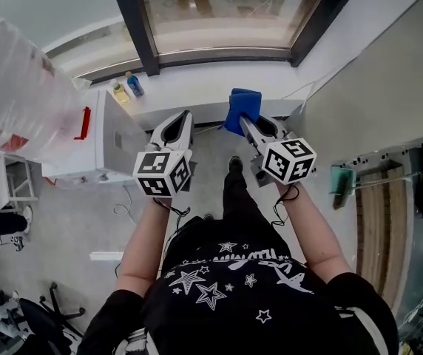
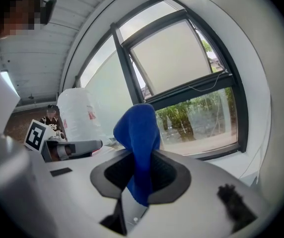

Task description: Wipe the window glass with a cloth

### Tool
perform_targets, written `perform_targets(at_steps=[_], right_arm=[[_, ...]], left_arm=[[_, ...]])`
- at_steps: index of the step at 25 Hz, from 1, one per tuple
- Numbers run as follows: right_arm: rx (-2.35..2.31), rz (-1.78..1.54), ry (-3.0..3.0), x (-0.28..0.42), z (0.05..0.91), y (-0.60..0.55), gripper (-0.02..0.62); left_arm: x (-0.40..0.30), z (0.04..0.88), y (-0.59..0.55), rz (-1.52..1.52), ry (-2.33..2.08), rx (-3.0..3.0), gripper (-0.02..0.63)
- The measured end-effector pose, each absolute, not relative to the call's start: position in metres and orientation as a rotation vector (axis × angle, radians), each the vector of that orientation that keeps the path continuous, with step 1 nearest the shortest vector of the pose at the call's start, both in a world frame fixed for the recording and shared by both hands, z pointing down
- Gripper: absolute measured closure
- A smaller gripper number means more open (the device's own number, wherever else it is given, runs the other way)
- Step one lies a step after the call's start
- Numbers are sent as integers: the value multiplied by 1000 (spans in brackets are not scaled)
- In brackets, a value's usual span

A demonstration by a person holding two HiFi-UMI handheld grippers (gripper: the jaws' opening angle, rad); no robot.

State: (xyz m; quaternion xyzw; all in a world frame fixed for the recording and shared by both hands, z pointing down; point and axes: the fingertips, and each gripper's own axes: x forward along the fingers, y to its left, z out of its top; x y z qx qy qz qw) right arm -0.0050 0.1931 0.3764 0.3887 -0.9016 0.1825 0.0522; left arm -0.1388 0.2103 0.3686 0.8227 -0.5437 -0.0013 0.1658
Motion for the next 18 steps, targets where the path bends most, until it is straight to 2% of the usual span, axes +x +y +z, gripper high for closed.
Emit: perform_targets(at_steps=[18], right_arm=[[997,618,-2796,2,389,-18,517]], left_arm=[[-119,373,31,98,-1692,2268,600]])
